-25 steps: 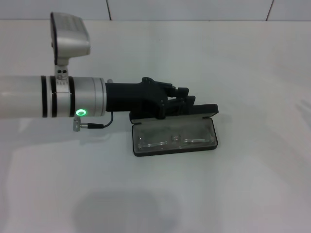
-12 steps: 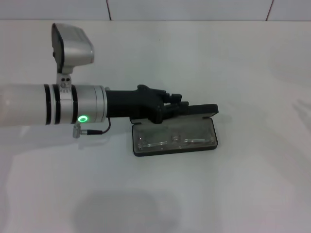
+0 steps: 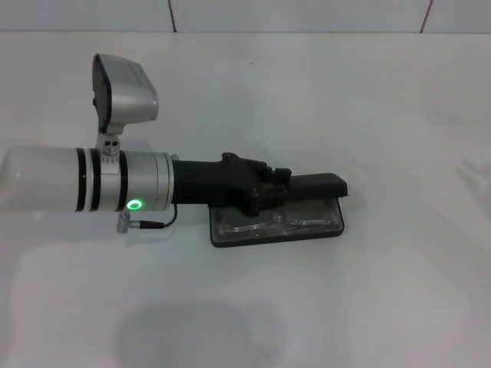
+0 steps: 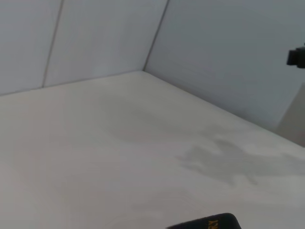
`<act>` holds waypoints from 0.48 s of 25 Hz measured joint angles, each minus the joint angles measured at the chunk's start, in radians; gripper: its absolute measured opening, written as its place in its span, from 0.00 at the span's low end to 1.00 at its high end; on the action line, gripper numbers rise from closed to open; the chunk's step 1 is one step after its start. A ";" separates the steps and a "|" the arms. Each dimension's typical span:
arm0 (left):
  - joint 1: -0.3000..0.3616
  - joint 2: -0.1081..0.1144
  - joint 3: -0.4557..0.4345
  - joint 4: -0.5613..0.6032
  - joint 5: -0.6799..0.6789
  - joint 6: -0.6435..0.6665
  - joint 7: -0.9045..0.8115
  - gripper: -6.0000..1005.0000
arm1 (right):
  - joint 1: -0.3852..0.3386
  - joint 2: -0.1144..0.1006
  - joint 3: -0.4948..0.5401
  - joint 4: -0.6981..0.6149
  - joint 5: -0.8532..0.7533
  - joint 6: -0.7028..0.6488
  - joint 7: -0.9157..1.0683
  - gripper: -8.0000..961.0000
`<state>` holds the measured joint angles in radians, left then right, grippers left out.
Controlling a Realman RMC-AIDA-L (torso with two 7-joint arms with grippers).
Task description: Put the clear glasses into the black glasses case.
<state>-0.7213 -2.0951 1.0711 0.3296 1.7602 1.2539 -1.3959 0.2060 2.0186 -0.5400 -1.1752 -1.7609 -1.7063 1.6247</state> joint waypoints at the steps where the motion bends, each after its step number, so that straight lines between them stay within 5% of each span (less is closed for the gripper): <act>1: 0.002 0.000 0.007 0.000 0.000 0.000 0.002 0.30 | 0.000 0.000 0.000 0.005 0.000 -0.002 -0.001 0.14; 12: 0.027 -0.006 0.039 -0.004 -0.017 0.083 0.080 0.30 | 0.000 0.000 0.004 0.048 0.007 -0.016 -0.025 0.15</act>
<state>-0.6943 -2.1014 1.1105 0.3253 1.7435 1.3370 -1.3163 0.2062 2.0187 -0.5357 -1.1273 -1.7538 -1.7221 1.5997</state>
